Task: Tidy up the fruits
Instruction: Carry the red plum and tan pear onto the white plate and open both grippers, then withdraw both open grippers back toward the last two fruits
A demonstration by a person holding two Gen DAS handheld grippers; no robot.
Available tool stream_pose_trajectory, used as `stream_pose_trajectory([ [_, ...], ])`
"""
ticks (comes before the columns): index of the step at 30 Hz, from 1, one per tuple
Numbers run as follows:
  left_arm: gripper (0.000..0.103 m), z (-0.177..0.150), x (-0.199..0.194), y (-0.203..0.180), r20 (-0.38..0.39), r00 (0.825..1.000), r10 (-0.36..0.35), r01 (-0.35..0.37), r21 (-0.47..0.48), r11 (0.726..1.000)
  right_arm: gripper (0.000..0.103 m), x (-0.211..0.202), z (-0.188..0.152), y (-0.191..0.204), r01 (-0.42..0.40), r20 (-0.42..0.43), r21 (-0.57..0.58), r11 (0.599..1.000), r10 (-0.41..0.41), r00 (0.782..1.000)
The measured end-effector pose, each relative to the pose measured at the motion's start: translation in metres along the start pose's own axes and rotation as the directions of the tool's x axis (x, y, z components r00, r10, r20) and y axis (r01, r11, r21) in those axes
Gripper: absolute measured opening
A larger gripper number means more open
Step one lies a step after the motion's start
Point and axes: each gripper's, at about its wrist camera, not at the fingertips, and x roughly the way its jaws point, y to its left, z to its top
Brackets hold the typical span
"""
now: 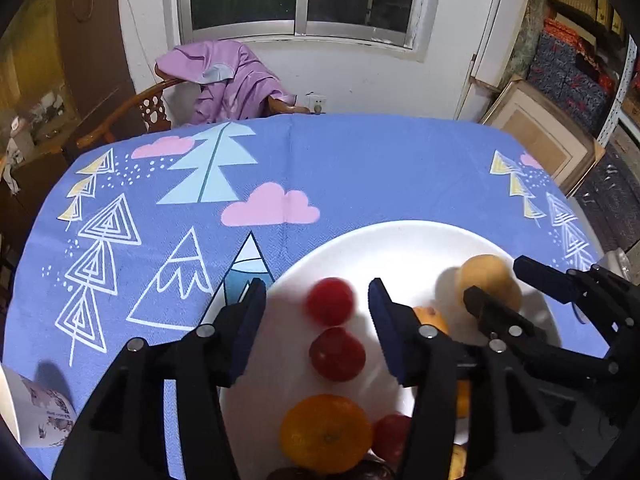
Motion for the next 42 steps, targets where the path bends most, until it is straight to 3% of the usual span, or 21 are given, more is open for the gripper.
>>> stream_pose_trajectory([
  [6,0.064,-0.006,-0.063,0.015,0.107,0.994,0.011,-0.008,-0.026,1.000,0.054,-0.063,-0.011,-0.018,-0.050,0.116,0.066,0.997,0.042,0.992],
  [9,0.073,-0.021,-0.107,0.023,0.167,0.986,0.020,-0.015,-0.032,0.999,0.065,-0.117,-0.035,-0.026,-0.092,0.207,0.104,0.990,0.069,0.976],
  [13,0.085,-0.071,-0.164,0.029,0.255,0.965,0.062,-0.056,-0.032,0.998,0.078,-0.181,-0.090,-0.028,-0.142,0.334,0.136,0.980,0.090,0.938],
  [17,0.092,-0.139,-0.191,0.029,0.298,0.948,0.113,-0.108,-0.035,0.994,0.094,-0.203,-0.152,-0.027,-0.206,0.380,0.197,0.959,0.119,0.917],
  [20,0.095,-0.187,-0.191,0.028,0.291,0.947,0.137,-0.125,-0.059,0.990,0.096,-0.192,-0.192,-0.027,-0.230,0.348,0.265,0.936,0.129,0.928],
  [24,0.096,-0.215,-0.173,0.023,0.217,0.969,0.120,-0.109,-0.061,0.992,0.096,-0.173,-0.210,-0.028,-0.198,0.281,0.294,0.935,0.113,0.953],
  [35,0.096,-0.201,-0.141,0.013,0.193,0.978,0.083,-0.075,-0.045,0.996,0.096,-0.162,-0.216,-0.037,-0.216,0.249,0.350,0.912,0.131,0.960],
  [42,0.096,-0.199,-0.125,0.004,0.169,0.985,0.042,-0.042,-0.003,0.999,0.096,-0.162,-0.216,-0.029,-0.202,0.244,0.325,0.924,0.125,0.962],
])
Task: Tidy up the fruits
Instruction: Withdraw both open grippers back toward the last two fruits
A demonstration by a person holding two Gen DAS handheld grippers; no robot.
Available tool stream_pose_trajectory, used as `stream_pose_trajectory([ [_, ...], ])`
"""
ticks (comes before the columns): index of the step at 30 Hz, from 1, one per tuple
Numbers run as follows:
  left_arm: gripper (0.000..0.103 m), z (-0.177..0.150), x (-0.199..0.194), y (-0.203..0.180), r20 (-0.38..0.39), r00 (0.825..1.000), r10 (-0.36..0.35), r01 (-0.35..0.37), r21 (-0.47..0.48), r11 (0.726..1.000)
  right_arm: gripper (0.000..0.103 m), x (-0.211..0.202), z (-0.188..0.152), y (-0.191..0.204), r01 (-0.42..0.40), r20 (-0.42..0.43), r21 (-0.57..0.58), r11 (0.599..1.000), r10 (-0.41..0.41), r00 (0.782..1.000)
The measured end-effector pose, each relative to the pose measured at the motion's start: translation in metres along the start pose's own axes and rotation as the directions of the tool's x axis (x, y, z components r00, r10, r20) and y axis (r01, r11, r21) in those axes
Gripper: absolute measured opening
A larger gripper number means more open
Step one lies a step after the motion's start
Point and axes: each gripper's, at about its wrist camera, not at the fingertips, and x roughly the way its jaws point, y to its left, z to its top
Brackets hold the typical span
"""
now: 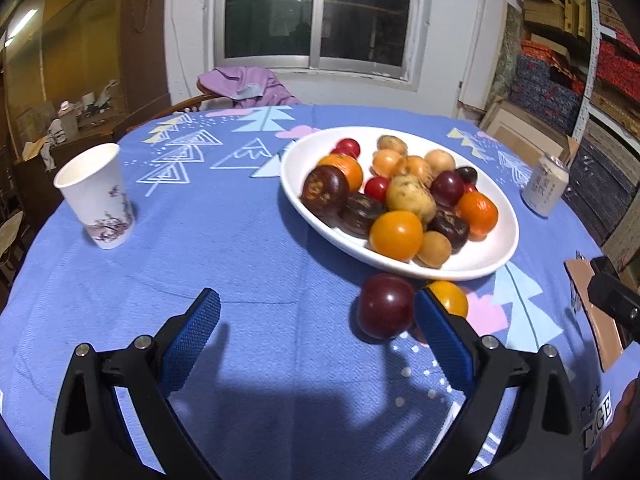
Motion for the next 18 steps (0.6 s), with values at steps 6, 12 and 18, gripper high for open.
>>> stream_pose_trajectory([
  [6,0.096,0.001,0.014,-0.005,-0.048,0.999,0.001,0.000,0.018,1.000,0.096,0.004,-0.001,0.003,0.006,-0.013,-0.020,1.000,-0.006,1.000],
  [12,0.099,0.001,0.009,0.009,-0.032,0.997,0.068,-0.068,0.016,0.998,0.096,0.003,-0.001,0.004,0.007,-0.010,-0.030,1.000,-0.007,1.000],
  [18,0.099,-0.011,-0.007,0.049,-0.027,0.994,0.105,-0.105,-0.001,0.994,0.096,0.001,-0.002,0.005,-0.006,-0.008,-0.039,0.999,0.006,1.000],
])
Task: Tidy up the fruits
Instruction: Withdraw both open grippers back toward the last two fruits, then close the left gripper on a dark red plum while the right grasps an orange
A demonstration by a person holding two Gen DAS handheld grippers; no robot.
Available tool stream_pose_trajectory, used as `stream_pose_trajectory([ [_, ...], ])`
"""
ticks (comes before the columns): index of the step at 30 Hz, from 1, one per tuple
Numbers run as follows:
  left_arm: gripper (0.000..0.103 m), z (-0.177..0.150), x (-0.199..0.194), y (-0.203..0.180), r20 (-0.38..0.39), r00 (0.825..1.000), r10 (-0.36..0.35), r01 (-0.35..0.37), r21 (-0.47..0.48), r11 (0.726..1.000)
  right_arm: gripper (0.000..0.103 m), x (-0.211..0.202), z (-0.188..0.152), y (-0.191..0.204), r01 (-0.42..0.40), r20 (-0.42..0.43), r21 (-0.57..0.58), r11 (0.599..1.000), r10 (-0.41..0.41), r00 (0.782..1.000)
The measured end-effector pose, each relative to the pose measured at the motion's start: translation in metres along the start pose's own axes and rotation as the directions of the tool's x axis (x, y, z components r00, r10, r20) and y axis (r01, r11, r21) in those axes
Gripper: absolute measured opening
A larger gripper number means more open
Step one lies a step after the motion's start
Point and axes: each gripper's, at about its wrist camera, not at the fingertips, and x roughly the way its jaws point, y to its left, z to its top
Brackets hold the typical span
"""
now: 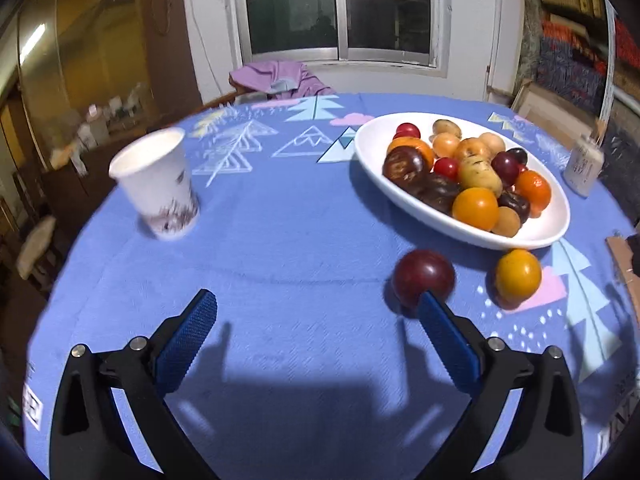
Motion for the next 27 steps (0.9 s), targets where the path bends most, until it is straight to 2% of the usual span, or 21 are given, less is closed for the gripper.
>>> stream_pose_trajectory([
  [2,0.099,0.000,-0.002,0.005,0.005,0.999,-0.044,0.045,-0.019,0.999,0.096,-0.001,-0.001,0.003,-0.001,0.004,-0.018,1.000,0.001,1.000],
  [6,0.099,0.001,0.002,-0.005,-0.010,0.997,-0.071,0.071,0.039,0.997,0.096,-0.002,-0.002,0.007,0.012,0.017,-0.043,0.999,-0.011,1.000],
  [10,0.099,0.001,0.004,-0.012,-0.011,0.995,-0.097,0.098,0.050,0.994,0.096,0.000,-0.004,0.010,0.018,0.018,-0.058,0.998,-0.017,1.000],
  [12,0.093,0.000,0.003,-0.016,-0.013,0.994,-0.109,0.110,0.072,0.991,0.096,0.000,-0.005,0.013,0.022,0.018,-0.074,0.997,-0.020,1.000],
  [13,0.082,-0.001,0.003,-0.018,-0.018,0.993,-0.115,0.116,0.081,0.990,0.096,0.001,-0.006,0.014,0.023,0.017,-0.084,0.996,-0.022,1.000],
  [14,0.077,-0.003,0.004,-0.019,-0.035,0.992,-0.124,0.127,0.090,0.988,0.096,0.002,-0.007,0.015,0.024,0.016,-0.091,0.996,-0.022,1.000],
  [17,0.073,-0.007,0.005,-0.019,-0.067,0.987,-0.143,0.149,0.089,0.985,0.096,0.002,-0.008,0.019,0.027,0.017,-0.112,0.993,-0.025,1.000],
  [22,0.073,-0.019,0.002,-0.015,-0.100,0.985,-0.141,0.151,0.096,0.984,0.096,0.003,-0.009,0.019,0.026,0.011,-0.116,0.993,-0.025,1.000],
  [27,0.073,-0.027,-0.006,-0.004,-0.088,0.986,-0.140,0.146,0.072,0.987,0.096,0.003,-0.011,0.022,0.024,0.010,-0.129,0.991,-0.023,1.000],
])
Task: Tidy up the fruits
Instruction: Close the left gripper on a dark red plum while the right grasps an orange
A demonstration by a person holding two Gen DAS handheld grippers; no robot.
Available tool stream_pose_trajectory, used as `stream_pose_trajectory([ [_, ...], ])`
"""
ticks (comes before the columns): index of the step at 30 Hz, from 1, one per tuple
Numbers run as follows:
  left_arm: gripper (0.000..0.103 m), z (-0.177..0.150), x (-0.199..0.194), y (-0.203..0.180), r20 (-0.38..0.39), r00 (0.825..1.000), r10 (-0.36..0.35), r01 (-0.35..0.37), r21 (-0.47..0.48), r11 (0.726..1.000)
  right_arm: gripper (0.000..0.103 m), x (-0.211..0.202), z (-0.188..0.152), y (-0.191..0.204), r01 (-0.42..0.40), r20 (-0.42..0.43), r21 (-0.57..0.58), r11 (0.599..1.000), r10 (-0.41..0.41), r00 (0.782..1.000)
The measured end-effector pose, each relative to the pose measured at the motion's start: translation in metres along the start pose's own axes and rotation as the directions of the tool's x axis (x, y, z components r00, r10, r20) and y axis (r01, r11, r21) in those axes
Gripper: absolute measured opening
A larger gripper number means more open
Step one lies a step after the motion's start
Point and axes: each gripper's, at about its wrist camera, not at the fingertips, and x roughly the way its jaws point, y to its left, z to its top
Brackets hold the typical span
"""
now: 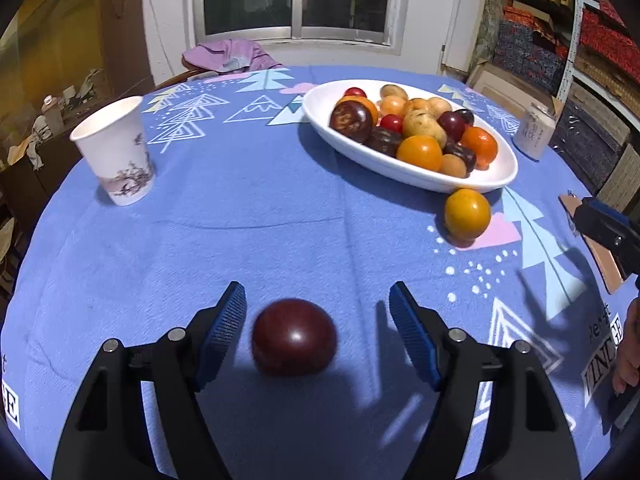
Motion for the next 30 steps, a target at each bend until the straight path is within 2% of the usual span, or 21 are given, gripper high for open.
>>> stream_pose_trajectory([
  [4,0.073,-0.013,-0.006,0.006,-0.031,0.999,-0.005,0.005,-0.001,1.000,0.096,0.000,-0.001,0.002,0.000,-0.002,-0.008,1.000,0.000,1.000],
  [9,0.073,-0.020,-0.024,0.015,0.026,1.000,0.006,-0.005,-0.019,1.000,0.096,0.002,-0.002,0.004,0.002,-0.003,-0.019,1.000,-0.002,1.000],
  [14,0.056,-0.023,-0.024,0.012,0.009,1.000,-0.002,0.001,0.002,1.000,0.096,0.005,-0.004,0.005,0.007,-0.014,-0.032,0.999,-0.008,1.000],
  [19,0.054,-0.023,-0.024,0.014,0.006,1.000,-0.011,0.011,-0.005,1.000,0.096,0.005,-0.005,0.007,0.007,-0.013,-0.044,0.999,-0.008,1.000],
  [24,0.040,-0.023,-0.018,0.015,-0.022,0.998,-0.057,0.057,-0.019,0.998,0.096,0.006,-0.006,0.010,0.006,-0.016,-0.053,0.999,-0.006,1.000],
  [27,0.039,-0.023,-0.017,0.013,-0.021,0.998,-0.052,0.052,-0.016,0.999,0.096,0.007,-0.008,0.016,-0.009,-0.022,-0.072,0.997,0.007,1.000],
  [29,0.039,-0.022,-0.017,0.012,-0.020,0.999,-0.050,0.049,-0.015,0.999,0.092,0.007,-0.008,0.023,-0.024,-0.011,-0.085,0.996,0.023,1.000],
  [30,0.039,-0.022,-0.016,0.011,-0.020,0.999,-0.049,0.049,-0.015,0.999,0.086,0.007,-0.007,0.028,-0.031,-0.009,-0.098,0.995,0.031,0.999],
])
